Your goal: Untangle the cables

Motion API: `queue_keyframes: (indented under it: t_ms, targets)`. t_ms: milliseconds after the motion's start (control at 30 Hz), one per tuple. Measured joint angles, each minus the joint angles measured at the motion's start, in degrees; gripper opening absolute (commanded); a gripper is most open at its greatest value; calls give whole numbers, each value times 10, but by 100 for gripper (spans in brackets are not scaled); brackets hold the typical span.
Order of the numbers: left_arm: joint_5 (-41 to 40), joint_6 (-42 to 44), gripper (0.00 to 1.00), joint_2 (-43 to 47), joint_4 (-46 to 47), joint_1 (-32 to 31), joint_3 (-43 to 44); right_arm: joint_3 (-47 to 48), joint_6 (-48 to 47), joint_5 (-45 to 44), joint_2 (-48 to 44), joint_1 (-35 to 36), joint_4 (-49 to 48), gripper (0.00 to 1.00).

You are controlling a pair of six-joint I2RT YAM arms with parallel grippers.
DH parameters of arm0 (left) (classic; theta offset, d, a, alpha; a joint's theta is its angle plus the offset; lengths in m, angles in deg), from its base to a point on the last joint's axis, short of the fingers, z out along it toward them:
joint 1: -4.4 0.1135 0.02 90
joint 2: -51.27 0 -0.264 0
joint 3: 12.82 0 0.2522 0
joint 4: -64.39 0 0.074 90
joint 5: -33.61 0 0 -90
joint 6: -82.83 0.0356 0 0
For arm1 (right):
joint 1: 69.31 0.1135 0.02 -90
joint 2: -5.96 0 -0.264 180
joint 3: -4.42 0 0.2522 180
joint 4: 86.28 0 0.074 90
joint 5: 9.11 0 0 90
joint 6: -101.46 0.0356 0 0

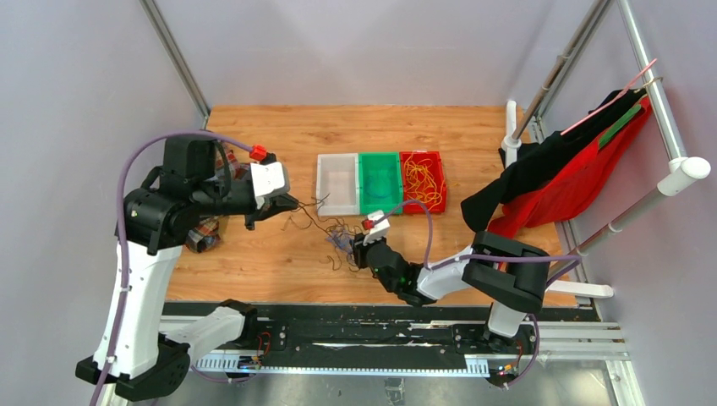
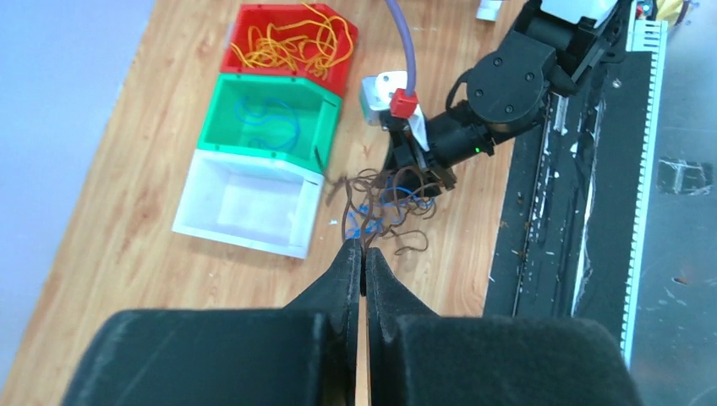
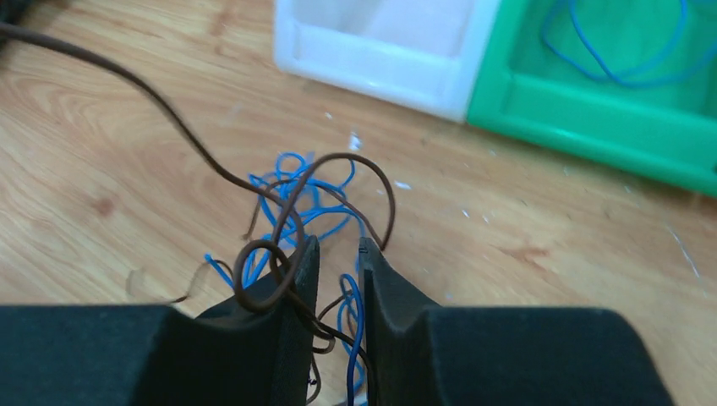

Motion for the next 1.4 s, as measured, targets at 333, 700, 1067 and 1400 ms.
queue_keyframes:
  t_ms: [333, 700, 1067, 1400]
  targets:
    - [-55, 16, 0, -18, -8, 0, 136, -83, 43, -34, 0, -15, -20, 20]
    - [-195, 26, 0, -45, 88, 0, 285, -118, 69, -46, -2, -15, -30, 19]
    - [-407, 33, 1, -29, 361, 0, 249, -168, 103, -61, -36, -15, -41, 19]
    - [-458, 20, 0, -38, 483, 0, 246, -187, 114, -66, -71, -15, -20, 33]
